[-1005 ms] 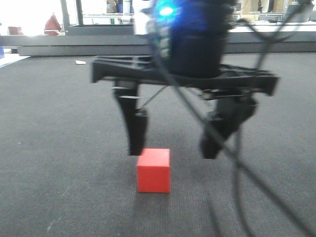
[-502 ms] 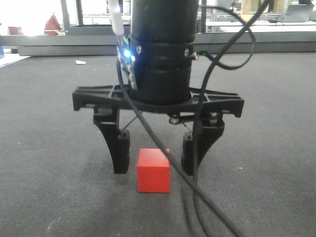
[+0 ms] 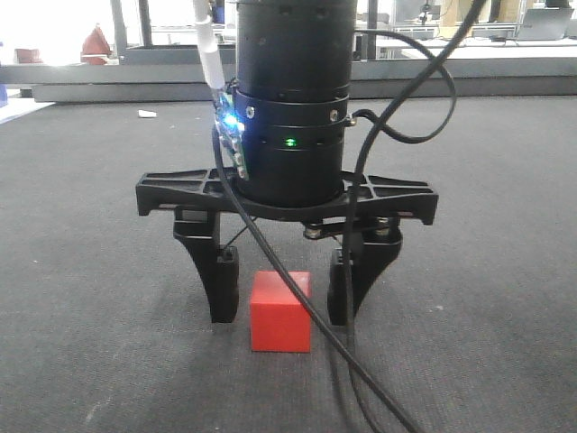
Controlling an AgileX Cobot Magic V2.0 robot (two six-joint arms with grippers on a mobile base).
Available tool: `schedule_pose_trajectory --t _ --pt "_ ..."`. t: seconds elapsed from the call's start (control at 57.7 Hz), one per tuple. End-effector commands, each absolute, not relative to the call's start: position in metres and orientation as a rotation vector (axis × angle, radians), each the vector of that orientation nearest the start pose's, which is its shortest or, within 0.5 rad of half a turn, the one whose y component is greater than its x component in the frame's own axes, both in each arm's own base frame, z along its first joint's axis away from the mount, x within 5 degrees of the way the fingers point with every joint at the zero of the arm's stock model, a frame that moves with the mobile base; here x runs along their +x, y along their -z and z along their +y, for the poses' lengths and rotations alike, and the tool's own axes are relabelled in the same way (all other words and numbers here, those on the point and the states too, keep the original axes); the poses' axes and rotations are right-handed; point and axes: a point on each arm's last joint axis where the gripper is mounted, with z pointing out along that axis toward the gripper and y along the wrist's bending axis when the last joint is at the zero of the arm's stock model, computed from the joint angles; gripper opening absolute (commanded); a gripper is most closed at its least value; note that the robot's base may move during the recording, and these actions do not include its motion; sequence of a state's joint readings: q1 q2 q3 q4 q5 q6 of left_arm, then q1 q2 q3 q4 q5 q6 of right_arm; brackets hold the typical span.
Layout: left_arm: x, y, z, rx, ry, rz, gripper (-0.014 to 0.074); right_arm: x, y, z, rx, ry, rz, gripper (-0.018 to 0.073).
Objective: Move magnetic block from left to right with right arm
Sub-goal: 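Close the right gripper on the red cube and lift it, then raise the held red cube up out of view with the right gripper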
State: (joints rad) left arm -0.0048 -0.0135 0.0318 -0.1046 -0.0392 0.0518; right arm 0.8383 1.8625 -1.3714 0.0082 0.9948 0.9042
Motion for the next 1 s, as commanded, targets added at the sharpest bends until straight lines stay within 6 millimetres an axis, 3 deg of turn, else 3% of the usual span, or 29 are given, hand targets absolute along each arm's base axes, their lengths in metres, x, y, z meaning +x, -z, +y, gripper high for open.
schedule_pose_trajectory --t 0.0,0.156,0.416,0.606,0.78,0.988 --pt "0.055 -0.212 0.001 -0.045 0.044 1.377 -0.0126 0.25 -0.241 0.278 0.094 -0.297 2.95 0.0481" --pt "0.055 -0.212 0.001 -0.045 0.044 1.377 -0.0126 0.251 -0.241 0.278 0.093 -0.297 2.945 0.0328" --pt "0.055 -0.212 0.001 -0.045 0.044 1.377 -0.0126 0.249 -0.247 0.272 0.07 -0.242 2.939 0.0329" --pt "0.055 -0.212 0.001 -0.045 0.044 1.377 -0.0126 0.246 -0.273 0.257 -0.04 -0.208 2.843 0.0329" --pt "0.055 -0.212 0.001 -0.045 0.044 1.377 -0.0126 0.243 -0.295 0.226 -0.086 -0.245 2.736 0.0329" --pt "0.055 -0.212 0.001 -0.045 0.044 1.377 -0.0126 0.236 -0.295 0.171 -0.144 -0.226 2.662 0.0329"
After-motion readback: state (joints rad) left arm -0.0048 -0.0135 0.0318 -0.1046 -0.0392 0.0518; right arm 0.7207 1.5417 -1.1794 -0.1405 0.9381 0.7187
